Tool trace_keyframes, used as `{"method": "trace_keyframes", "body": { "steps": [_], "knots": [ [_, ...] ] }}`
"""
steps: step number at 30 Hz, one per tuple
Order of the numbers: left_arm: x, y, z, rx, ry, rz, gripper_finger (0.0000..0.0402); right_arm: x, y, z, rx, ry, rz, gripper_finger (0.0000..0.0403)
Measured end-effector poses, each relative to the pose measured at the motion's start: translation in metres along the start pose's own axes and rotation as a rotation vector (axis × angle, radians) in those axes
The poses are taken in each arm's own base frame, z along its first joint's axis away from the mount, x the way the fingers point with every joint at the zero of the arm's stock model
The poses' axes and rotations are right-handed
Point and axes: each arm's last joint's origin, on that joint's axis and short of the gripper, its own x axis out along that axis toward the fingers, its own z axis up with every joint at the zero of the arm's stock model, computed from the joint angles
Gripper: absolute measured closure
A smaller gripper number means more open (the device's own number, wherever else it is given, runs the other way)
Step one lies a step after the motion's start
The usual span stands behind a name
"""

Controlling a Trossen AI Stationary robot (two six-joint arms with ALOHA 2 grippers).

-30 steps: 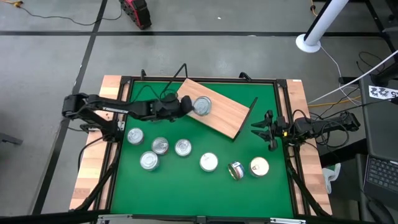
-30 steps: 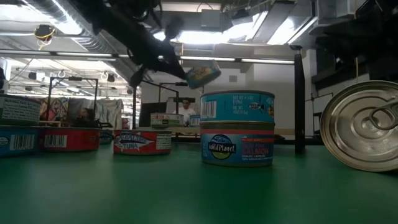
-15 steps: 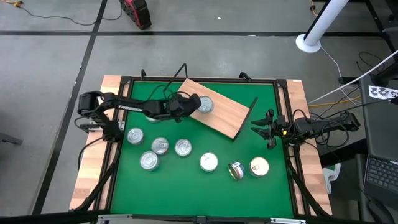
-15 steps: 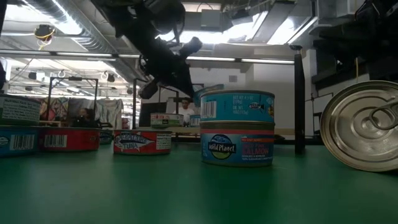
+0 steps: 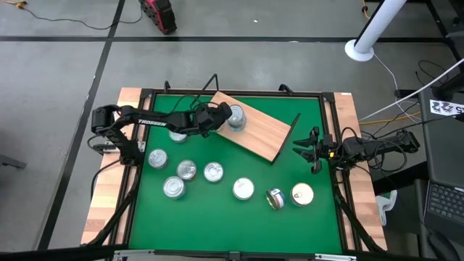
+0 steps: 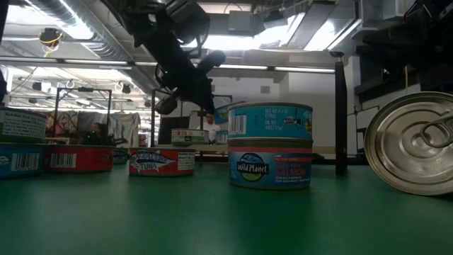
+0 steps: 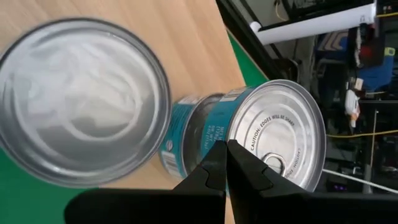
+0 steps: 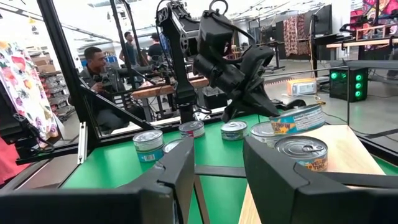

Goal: Stack canned seafood by type on shelf
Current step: Stack the yellow-blue tuna can on top of the yellow-blue tuna can on the shelf

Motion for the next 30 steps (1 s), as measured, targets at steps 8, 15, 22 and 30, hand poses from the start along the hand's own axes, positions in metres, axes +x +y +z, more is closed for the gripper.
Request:
{"method": "trace_keyframes", "body": {
  "steps": [8, 15, 22, 30],
  "knots": [
    [0.011, 0.006, -0.006, -0.021, 0.014, 0.021, 0.0401, 0.000, 0.000, 0.000, 0.000, 0.001, 0.000, 0.0267],
    [0.015, 0.008, -0.009, -0.028, 0.033, 0.027, 0.0401, 0.000, 0.000, 0.000, -0.001, 0.004, 0.000, 0.0267],
    [0.015, 0.008, -0.009, -0.025, 0.033, 0.027, 0.0401, 0.000, 0.000, 0.000, -0.001, 0.005, -0.001, 0.0267],
    [0.015, 0.005, -0.010, -0.014, 0.040, -0.001, 0.0378, 0.000, 0.000, -0.003, -0.009, 0.026, -0.004, 0.0267]
  ]
}}
